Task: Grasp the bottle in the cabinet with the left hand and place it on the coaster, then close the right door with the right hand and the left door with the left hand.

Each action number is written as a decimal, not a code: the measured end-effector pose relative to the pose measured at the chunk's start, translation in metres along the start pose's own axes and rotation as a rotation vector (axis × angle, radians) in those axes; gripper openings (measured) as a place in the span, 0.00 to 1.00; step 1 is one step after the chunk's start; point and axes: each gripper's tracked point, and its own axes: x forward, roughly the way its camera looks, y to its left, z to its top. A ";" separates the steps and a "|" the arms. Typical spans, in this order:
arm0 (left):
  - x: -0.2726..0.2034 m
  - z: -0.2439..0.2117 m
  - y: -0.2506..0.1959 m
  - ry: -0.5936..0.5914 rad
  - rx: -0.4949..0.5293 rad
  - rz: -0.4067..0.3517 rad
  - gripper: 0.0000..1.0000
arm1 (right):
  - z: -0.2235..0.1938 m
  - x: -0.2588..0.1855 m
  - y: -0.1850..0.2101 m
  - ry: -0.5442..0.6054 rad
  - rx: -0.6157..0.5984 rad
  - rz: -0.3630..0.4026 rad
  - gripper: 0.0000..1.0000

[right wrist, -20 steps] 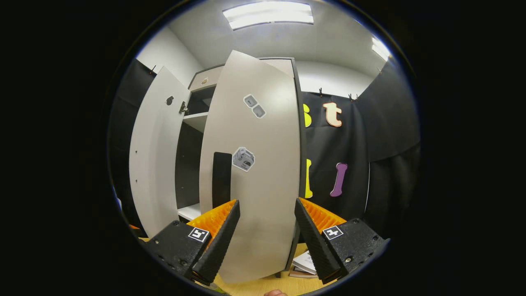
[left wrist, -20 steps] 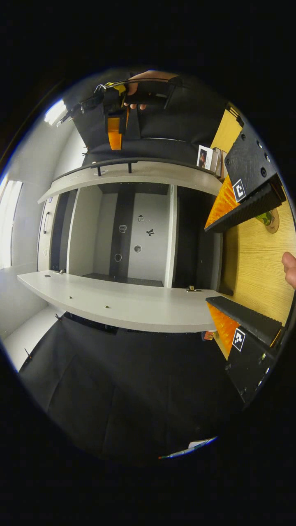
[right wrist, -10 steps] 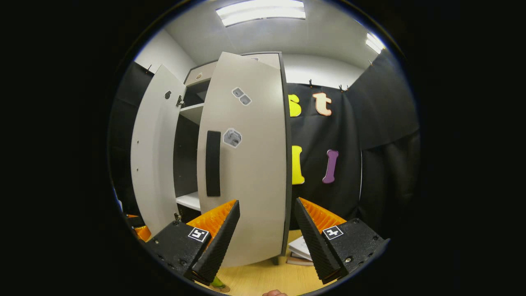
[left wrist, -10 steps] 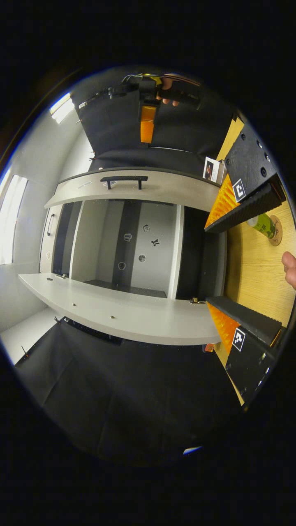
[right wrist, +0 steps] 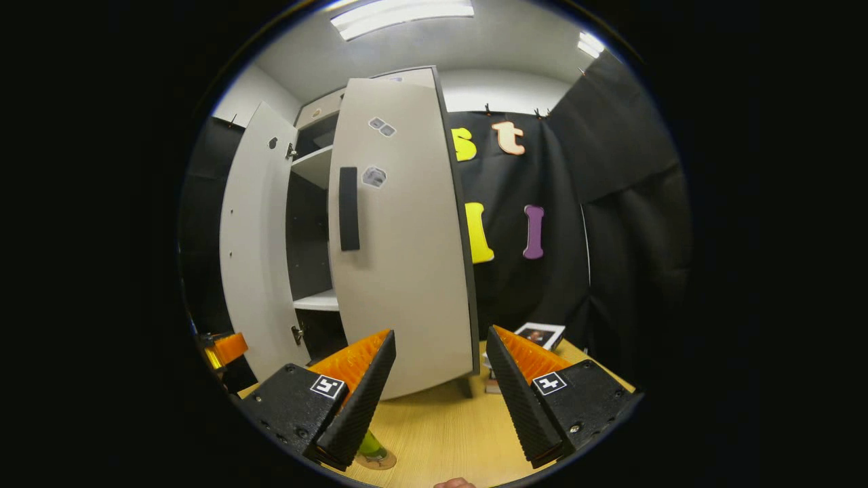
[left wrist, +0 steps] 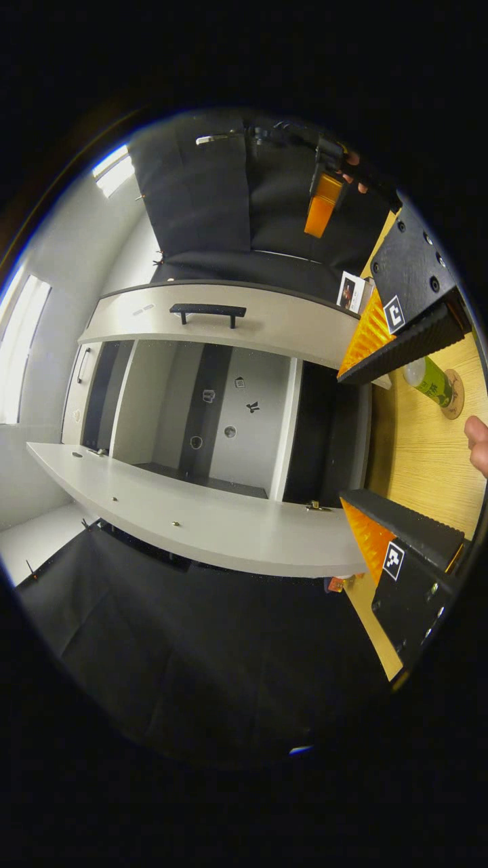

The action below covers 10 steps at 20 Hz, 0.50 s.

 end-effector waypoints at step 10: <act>-0.005 0.121 0.152 -0.250 -0.061 0.374 0.95 | 0.008 -0.002 -0.008 -0.005 -0.017 -0.002 0.83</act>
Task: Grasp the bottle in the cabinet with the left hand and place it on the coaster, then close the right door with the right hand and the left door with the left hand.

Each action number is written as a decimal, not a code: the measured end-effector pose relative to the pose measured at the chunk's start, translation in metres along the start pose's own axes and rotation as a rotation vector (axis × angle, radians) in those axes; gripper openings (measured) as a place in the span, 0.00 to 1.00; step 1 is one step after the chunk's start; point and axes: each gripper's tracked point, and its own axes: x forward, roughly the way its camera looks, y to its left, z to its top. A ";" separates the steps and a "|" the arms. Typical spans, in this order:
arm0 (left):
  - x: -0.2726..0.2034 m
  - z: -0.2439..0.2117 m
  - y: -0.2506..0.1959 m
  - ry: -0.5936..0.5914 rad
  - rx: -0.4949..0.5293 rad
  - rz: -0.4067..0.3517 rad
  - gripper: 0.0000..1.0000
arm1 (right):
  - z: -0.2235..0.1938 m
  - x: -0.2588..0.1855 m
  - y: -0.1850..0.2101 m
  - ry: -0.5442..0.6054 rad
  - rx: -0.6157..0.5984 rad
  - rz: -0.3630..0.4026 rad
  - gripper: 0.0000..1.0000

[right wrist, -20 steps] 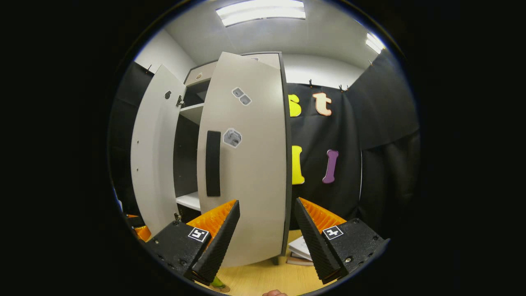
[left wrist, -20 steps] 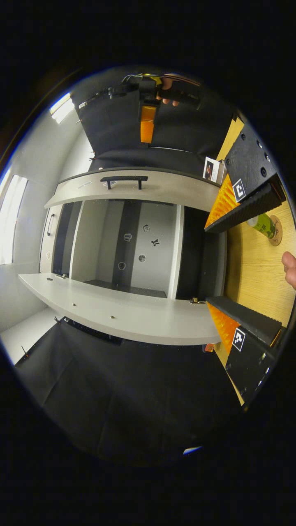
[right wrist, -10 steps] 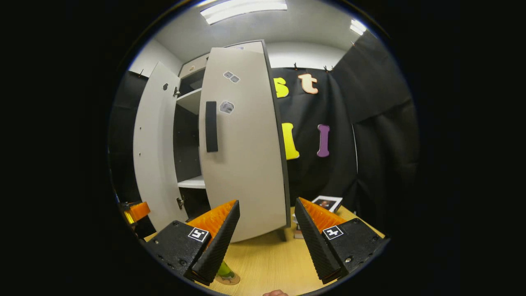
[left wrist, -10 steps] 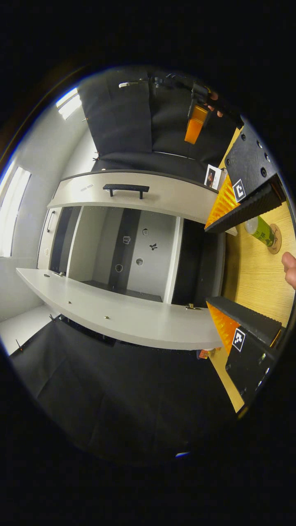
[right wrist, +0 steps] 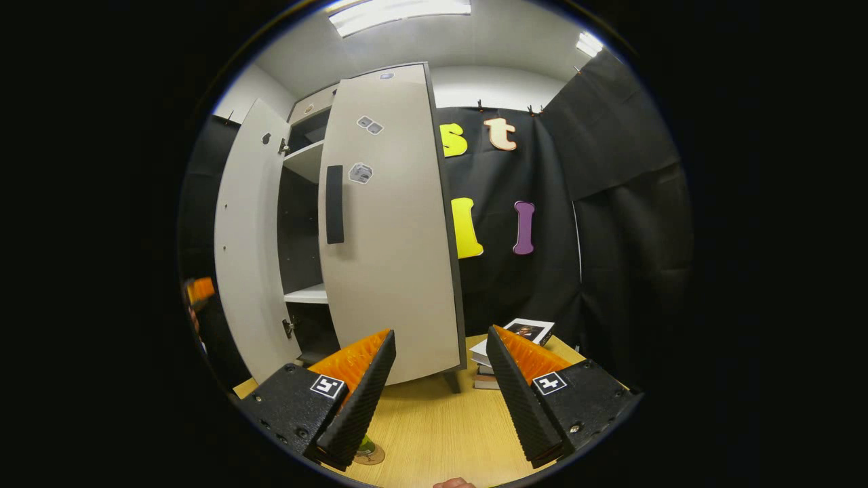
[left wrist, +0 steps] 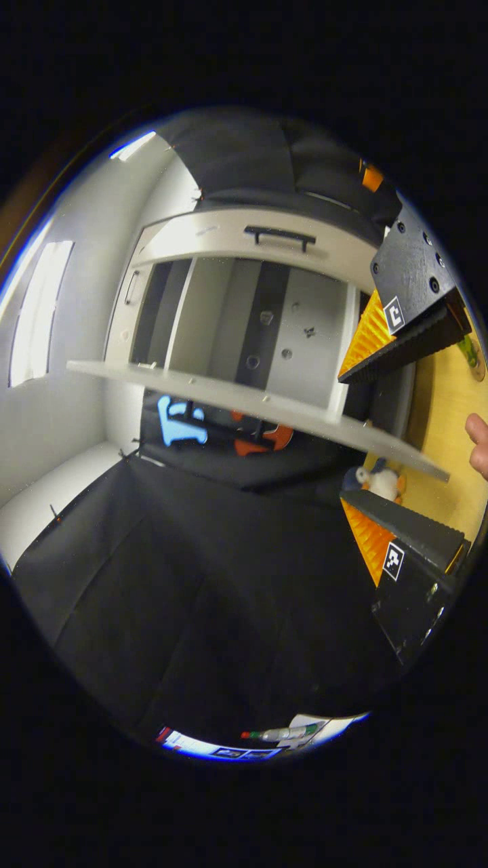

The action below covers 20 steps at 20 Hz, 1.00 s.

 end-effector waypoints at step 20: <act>0.066 0.057 0.028 -0.159 0.056 0.100 0.93 | 0.010 0.004 -0.021 -0.022 0.020 -0.027 0.83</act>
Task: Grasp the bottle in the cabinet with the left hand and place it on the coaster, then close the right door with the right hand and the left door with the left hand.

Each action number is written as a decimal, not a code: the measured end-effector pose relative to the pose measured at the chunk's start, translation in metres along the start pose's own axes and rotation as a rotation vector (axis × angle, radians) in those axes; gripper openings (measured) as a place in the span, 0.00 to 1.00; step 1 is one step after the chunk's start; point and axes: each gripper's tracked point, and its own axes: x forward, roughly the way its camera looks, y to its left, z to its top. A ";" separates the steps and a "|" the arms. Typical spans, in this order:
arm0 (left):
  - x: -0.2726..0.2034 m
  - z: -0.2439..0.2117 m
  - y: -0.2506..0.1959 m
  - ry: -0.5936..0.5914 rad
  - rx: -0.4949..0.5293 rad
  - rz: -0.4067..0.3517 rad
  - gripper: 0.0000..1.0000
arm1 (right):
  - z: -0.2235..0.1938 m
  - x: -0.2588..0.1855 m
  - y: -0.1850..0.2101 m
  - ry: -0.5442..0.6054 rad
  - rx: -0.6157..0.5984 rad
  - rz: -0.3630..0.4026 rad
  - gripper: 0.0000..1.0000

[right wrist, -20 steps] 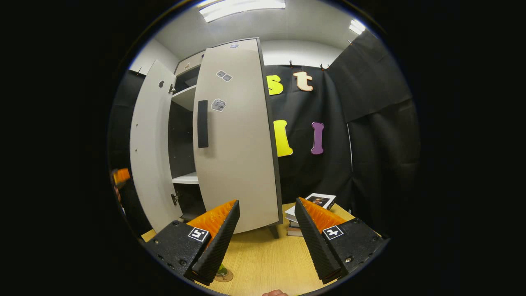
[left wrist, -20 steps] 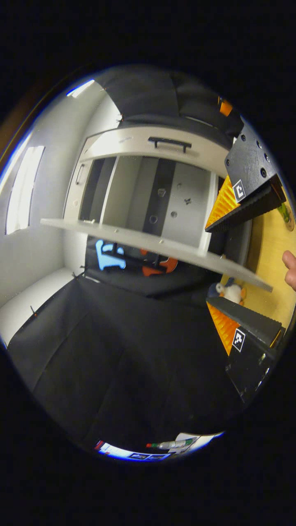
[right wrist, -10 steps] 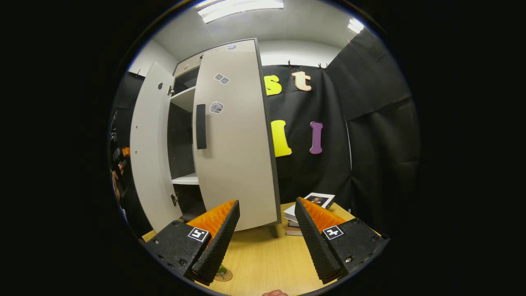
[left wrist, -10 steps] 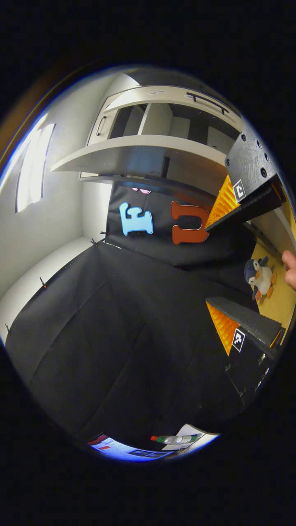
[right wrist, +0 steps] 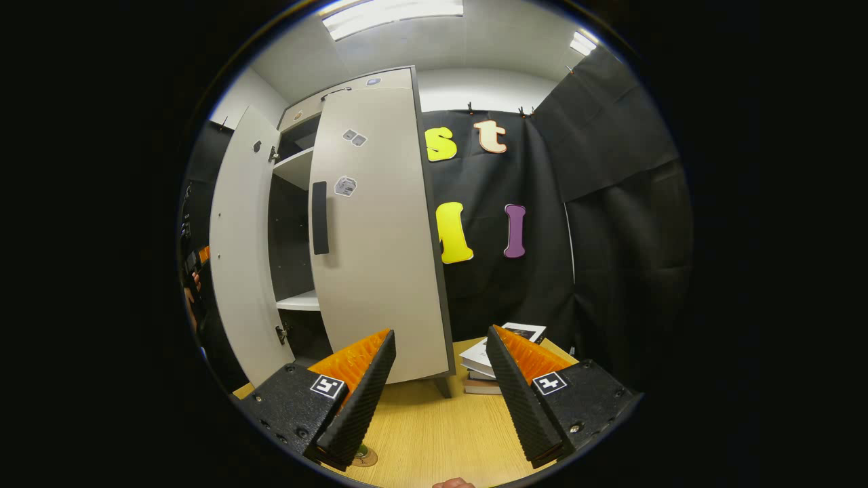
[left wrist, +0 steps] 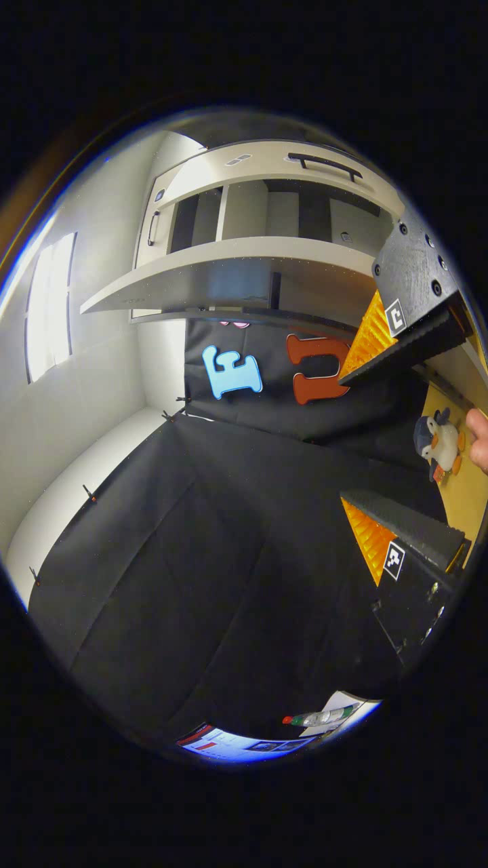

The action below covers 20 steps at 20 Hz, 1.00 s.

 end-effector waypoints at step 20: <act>-0.048 -0.013 -0.184 0.015 0.039 -0.456 0.99 | -0.007 -0.032 -0.030 0.010 0.046 -0.068 0.83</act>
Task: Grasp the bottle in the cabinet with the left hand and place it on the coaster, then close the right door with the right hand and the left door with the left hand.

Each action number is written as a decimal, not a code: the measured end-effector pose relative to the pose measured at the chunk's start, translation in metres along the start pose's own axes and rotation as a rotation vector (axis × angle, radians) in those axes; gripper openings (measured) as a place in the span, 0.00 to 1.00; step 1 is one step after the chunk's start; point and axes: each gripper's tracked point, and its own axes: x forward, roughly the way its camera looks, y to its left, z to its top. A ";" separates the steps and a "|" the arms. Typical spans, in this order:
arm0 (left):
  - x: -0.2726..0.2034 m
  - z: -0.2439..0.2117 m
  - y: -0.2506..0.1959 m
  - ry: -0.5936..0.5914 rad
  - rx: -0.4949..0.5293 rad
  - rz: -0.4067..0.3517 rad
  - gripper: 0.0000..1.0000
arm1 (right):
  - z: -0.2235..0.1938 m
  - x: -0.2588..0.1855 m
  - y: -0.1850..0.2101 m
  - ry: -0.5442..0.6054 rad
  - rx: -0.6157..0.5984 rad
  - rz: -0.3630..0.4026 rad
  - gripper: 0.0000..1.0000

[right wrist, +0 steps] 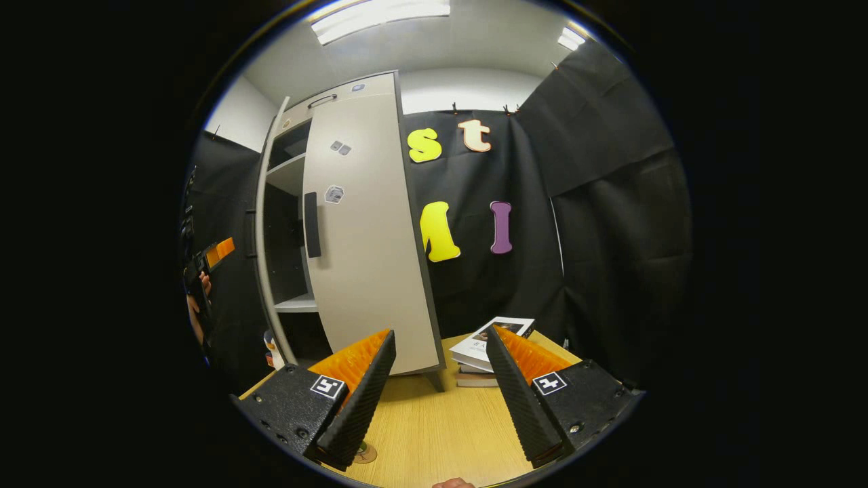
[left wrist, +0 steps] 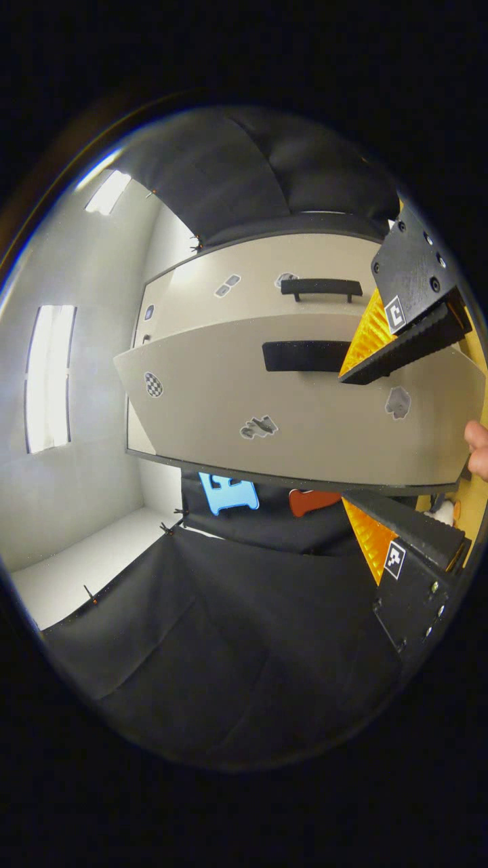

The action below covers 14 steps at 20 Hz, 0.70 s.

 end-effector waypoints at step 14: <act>-0.067 -0.074 -0.033 0.165 -0.119 -0.032 1.00 | -0.012 0.004 0.051 0.034 -0.047 0.112 0.83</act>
